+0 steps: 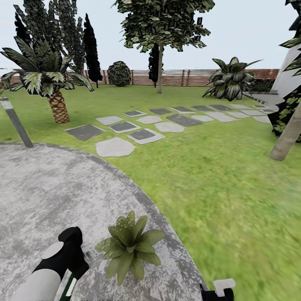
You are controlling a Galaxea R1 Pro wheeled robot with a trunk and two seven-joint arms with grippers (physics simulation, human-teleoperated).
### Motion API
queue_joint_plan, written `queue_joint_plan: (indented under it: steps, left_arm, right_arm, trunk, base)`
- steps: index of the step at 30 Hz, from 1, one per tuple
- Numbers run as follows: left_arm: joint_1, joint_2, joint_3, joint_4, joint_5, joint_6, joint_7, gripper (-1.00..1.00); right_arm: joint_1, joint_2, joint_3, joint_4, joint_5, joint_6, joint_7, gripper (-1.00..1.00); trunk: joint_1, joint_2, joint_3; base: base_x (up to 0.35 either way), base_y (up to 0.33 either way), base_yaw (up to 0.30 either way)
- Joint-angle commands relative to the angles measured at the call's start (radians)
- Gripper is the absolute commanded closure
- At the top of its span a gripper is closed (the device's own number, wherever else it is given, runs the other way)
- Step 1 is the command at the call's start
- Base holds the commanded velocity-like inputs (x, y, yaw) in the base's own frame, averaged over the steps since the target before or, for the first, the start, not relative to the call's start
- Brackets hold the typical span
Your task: Pick up the pesticide atomizer in the garden and spray insectifuge to fully cover both potted plants in the garden.
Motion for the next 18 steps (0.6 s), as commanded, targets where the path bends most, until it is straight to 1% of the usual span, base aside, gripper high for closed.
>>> queue_joint_plan:
  steps: [1, 5, 9, 12, 16, 18]
  left_arm:
    - [-0.001, 0.001, 0.003, -0.001, -0.007, 0.008, -0.008, 1.00]
    - [0.005, 0.009, -0.002, 0.009, -0.009, 0.007, -0.004, 1.00]
    - [0.015, 0.010, -0.002, 0.017, -0.006, 0.007, 0.033, 1.00]
    - [0.016, 0.011, 0.002, 0.016, -0.006, 0.008, 0.038, 1.00]
    - [0.016, 0.003, 0.004, 0.015, -0.007, 0.010, 0.039, 1.00]
    - [0.016, 0.000, 0.000, 0.015, -0.007, 0.010, 0.040, 1.00]
  right_arm:
    - [-0.001, 0.000, 0.003, 0.001, 0.008, -0.002, -0.007, -1.00]
    - [-0.001, 0.000, 0.003, 0.001, 0.008, -0.002, -0.007, -1.00]
    - [-0.001, 0.000, 0.003, 0.001, 0.008, -0.002, -0.007, -1.00]
    - [-0.001, -0.001, 0.003, 0.001, 0.008, -0.002, -0.007, -1.00]
    - [-0.001, -0.004, 0.003, 0.001, 0.008, -0.002, -0.007, -1.00]
    - [-0.001, -0.006, 0.003, 0.001, 0.008, -0.002, -0.007, -1.00]
  trunk:
    - [0.000, 0.000, -0.001]
    - [0.000, 0.000, -0.001]
    - [0.000, 0.000, -0.001]
    - [0.000, 0.000, -0.001]
    - [0.000, 0.000, -0.001]
    - [0.000, 0.000, -0.001]
  base:
    - [0.000, 0.000, 0.275]
    - [0.000, 0.000, 0.260]
    - [0.000, 0.000, 0.059]
    - [0.037, 0.000, 0.004]
    - [0.279, 0.000, 0.000]
    - [0.252, 0.000, 0.000]
